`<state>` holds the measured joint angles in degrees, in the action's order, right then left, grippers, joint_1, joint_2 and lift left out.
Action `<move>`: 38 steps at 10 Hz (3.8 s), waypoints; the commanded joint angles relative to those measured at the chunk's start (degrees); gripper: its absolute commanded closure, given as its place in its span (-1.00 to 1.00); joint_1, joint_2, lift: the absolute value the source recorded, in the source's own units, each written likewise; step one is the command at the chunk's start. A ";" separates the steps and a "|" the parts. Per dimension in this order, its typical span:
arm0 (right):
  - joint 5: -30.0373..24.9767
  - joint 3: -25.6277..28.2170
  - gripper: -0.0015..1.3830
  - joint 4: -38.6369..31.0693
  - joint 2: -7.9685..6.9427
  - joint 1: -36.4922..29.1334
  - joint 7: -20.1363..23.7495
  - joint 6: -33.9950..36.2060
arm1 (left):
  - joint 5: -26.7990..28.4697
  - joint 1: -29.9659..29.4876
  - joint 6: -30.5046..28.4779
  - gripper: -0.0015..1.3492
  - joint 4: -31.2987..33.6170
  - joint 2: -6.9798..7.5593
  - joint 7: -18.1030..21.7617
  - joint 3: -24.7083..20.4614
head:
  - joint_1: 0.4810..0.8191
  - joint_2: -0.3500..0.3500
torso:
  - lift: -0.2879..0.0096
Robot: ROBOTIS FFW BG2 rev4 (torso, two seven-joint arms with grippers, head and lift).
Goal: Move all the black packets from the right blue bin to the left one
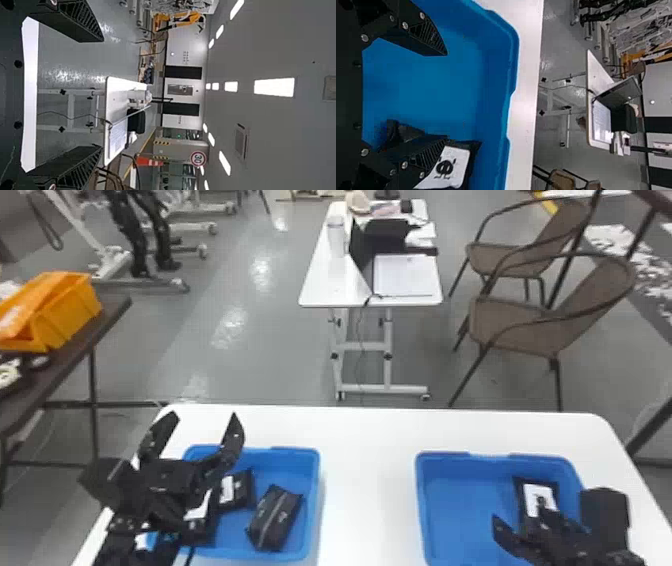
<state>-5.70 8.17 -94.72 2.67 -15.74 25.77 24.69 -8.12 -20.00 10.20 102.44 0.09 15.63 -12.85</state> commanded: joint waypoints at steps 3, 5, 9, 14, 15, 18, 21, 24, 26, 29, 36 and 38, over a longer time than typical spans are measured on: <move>-0.01 2.82 -0.55 2.88 -1.09 0.18 -4.94 -0.17 | -0.50 -0.04 1.40 -0.94 -0.05 -0.24 0.01 0.28 | 0.27 0.11 | 0.94; 0.52 3.34 -0.55 7.01 -1.09 2.82 -6.70 -1.05 | -0.76 -0.13 1.58 -0.94 -0.05 -0.24 0.01 0.37 | 0.27 0.05 | 0.94; -0.01 3.78 -0.55 16.41 -0.74 7.91 -7.75 -3.68 | -1.20 -0.48 1.76 -0.93 -0.05 -0.24 0.01 0.28 | 0.27 0.02 | 0.94; 6.41 4.66 0.60 16.33 -0.74 6.68 -11.01 -4.03 | -1.20 -0.92 1.32 -0.93 -0.75 -0.24 -0.08 -0.16 | 0.27 -0.01 | 0.94; 7.37 4.49 0.68 15.18 -0.65 6.33 -10.92 -2.71 | -1.29 -0.92 1.40 -0.93 -0.75 -0.24 -0.08 -0.16 | 0.27 -0.01 | 0.94; 9.40 3.34 0.84 12.28 -0.65 5.19 -10.83 -3.42 | -1.55 -0.74 1.58 -0.91 -0.75 -0.24 -0.08 -0.07 | 0.27 0.03 | 0.94; 10.27 -1.40 0.84 -1.60 -0.30 2.47 -10.57 -1.22 | -2.25 -0.30 1.67 -0.91 -0.57 -0.24 -0.25 0.37 | 0.27 0.07 | 0.94; 13.79 -14.50 0.84 -1.25 2.78 10.99 -4.68 -4.12 | -5.33 0.93 0.17 -0.91 -0.49 -0.24 -0.60 3.00 | 0.27 0.38 | 0.94; 17.75 -23.99 0.84 8.86 3.83 20.31 -0.99 -10.01 | -9.99 3.83 -4.57 -0.91 -0.49 -0.24 -0.78 6.43 | 0.27 0.54 | 0.94; 18.10 -30.49 0.84 14.92 3.04 27.34 -0.72 -14.49 | -16.14 10.07 -13.71 -0.91 -2.24 2.90 3.70 11.18 | 0.27 0.64 | 0.94; 22.05 -43.77 0.84 20.37 4.36 36.39 1.30 -15.02 | -22.12 15.87 -14.59 -0.92 -8.04 2.81 7.31 14.34 | 0.27 0.69 | 0.94; 22.40 -44.65 0.84 20.46 4.63 37.01 1.30 -14.84 | -18.07 17.27 -12.48 -0.92 -8.66 3.08 6.87 14.17 | 0.27 0.70 | 0.94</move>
<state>16.63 -36.27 -74.24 7.23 21.13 27.12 9.83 -27.18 -3.17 -2.34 94.01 3.05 22.56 1.44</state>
